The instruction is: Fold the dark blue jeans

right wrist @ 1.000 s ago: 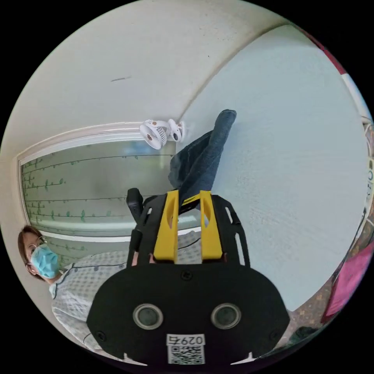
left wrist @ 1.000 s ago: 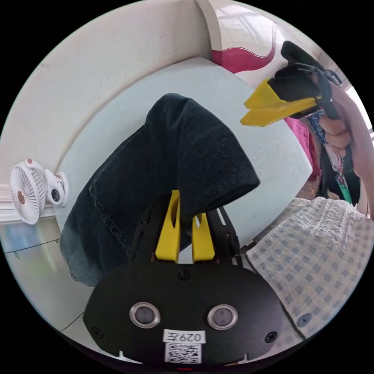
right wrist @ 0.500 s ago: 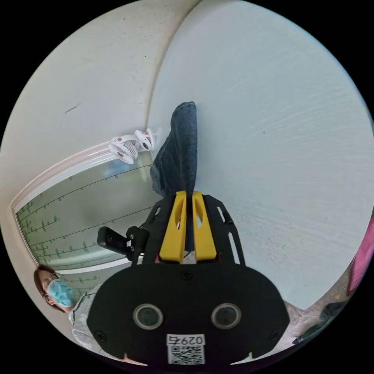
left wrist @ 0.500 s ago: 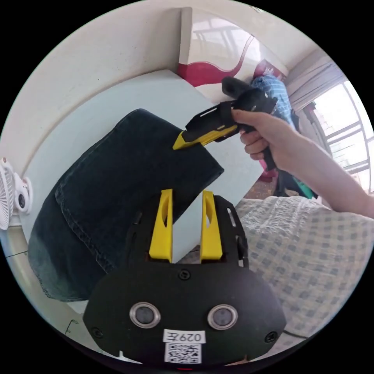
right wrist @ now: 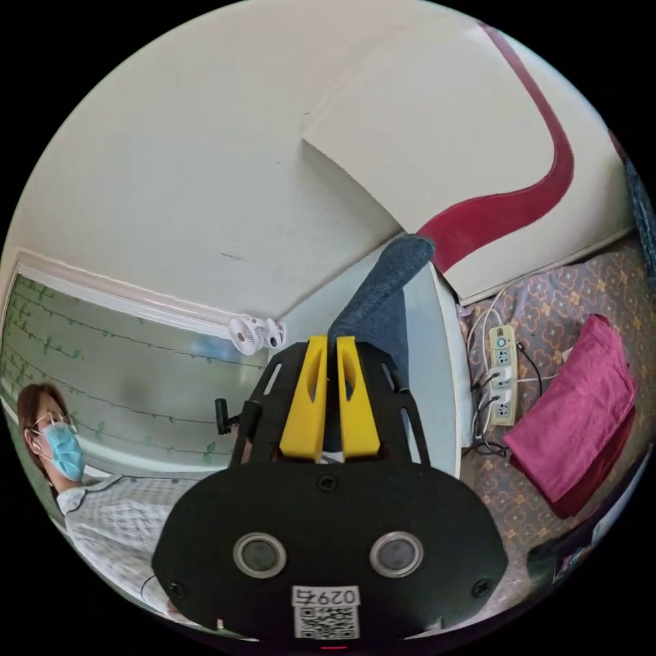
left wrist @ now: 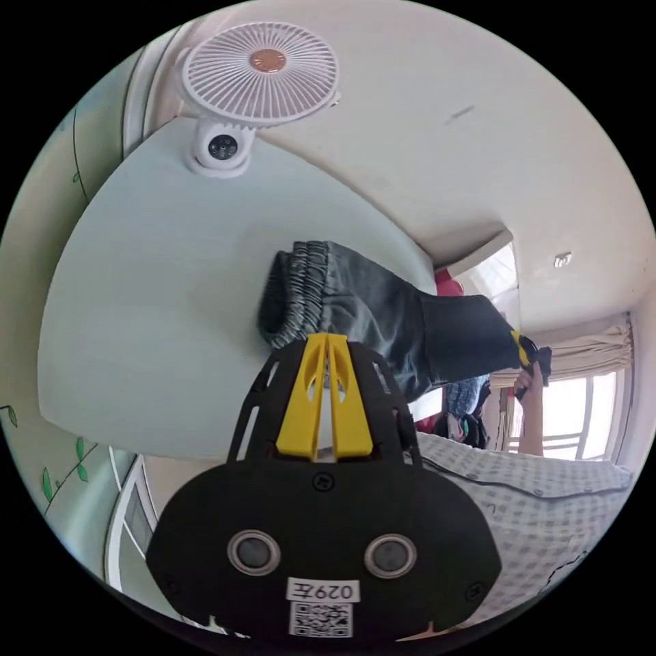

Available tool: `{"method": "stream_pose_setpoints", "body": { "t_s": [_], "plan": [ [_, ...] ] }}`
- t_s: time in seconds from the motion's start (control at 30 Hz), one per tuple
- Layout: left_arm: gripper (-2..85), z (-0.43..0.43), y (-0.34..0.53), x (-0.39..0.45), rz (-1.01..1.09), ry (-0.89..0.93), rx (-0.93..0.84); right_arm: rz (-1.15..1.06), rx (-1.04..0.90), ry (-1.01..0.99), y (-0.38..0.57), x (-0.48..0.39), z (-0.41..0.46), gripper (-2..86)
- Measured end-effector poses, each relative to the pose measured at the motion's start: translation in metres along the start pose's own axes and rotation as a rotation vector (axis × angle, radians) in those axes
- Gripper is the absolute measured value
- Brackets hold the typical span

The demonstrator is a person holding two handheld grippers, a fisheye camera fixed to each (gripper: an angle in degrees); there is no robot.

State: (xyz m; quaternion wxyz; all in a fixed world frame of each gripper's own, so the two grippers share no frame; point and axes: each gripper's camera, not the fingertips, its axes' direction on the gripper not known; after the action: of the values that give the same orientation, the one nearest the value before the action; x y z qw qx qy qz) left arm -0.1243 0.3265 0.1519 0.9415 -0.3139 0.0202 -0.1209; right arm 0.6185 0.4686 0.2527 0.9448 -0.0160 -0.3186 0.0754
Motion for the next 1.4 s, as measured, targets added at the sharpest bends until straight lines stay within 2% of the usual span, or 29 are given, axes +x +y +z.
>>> {"method": "stream_pose_setpoints", "body": {
  "t_s": [0.13, 0.23, 0.33, 0.4, 0.47, 0.57, 0.67, 0.9, 0.93, 1.07, 1.13, 1.2, 1.33, 1.4],
  "plan": [
    [-1.0, 0.017, -0.032, -0.009, 0.089, 0.017, -0.105, -0.102, -0.068, -0.025, -0.001, -0.097, 0.058, 0.7],
    [-1.0, 0.037, -0.054, -0.010, 0.168, 0.014, -0.228, -0.154, -0.234, 0.070, 0.002, -0.168, 0.154, 0.7],
    [-1.0, 0.047, -0.069, -0.017, 0.203, 0.015, -0.294, -0.187, -0.498, 0.317, 0.023, -0.213, 0.290, 0.7],
    [-1.0, 0.056, -0.079, -0.026, 0.244, 0.006, -0.362, -0.286, -0.683, 0.536, 0.058, -0.240, 0.386, 0.8],
    [-1.0, 0.063, -0.086, -0.033, 0.283, 0.016, -0.435, -0.330, -0.704, 0.643, 0.077, -0.259, 0.420, 0.8],
    [-1.0, 0.069, -0.093, -0.036, 0.352, -0.004, -0.506, -0.378, -0.650, 0.698, 0.084, -0.299, 0.429, 0.8],
    [-1.0, 0.073, -0.099, -0.040, 0.369, 0.022, -0.532, -0.347, -0.625, 0.620, 0.082, -0.324, 0.432, 0.9],
    [-1.0, 0.075, -0.120, -0.062, 0.291, 0.197, -0.576, -0.227, -0.748, 0.611, 0.106, -0.308, 0.504, 3.0],
    [-1.0, 0.072, -0.121, -0.063, 0.288, 0.199, -0.571, -0.222, -0.748, 0.581, 0.105, -0.309, 0.506, 3.5],
    [-1.0, 0.043, -0.131, -0.064, 0.240, 0.240, -0.465, -0.281, -0.787, 0.192, 0.102, -0.325, 0.488, 3.9],
    [-1.0, 0.034, -0.134, -0.057, 0.235, 0.277, -0.423, -0.241, -0.768, 0.278, 0.102, -0.313, 0.472, 1.8],
    [-1.0, 0.031, -0.136, -0.036, 0.274, 0.307, -0.407, -0.162, -0.646, 0.447, 0.101, -0.286, 0.436, 0.3],
    [-1.0, 0.052, -0.131, 0.011, 0.380, 0.295, -0.453, 0.062, -0.517, 0.473, 0.097, -0.220, 0.376, -0.3],
    [-1.0, 0.078, -0.120, 0.045, 0.458, 0.200, -0.545, 0.194, -0.470, 0.536, 0.093, -0.177, 0.347, -0.4]
  ]
}}
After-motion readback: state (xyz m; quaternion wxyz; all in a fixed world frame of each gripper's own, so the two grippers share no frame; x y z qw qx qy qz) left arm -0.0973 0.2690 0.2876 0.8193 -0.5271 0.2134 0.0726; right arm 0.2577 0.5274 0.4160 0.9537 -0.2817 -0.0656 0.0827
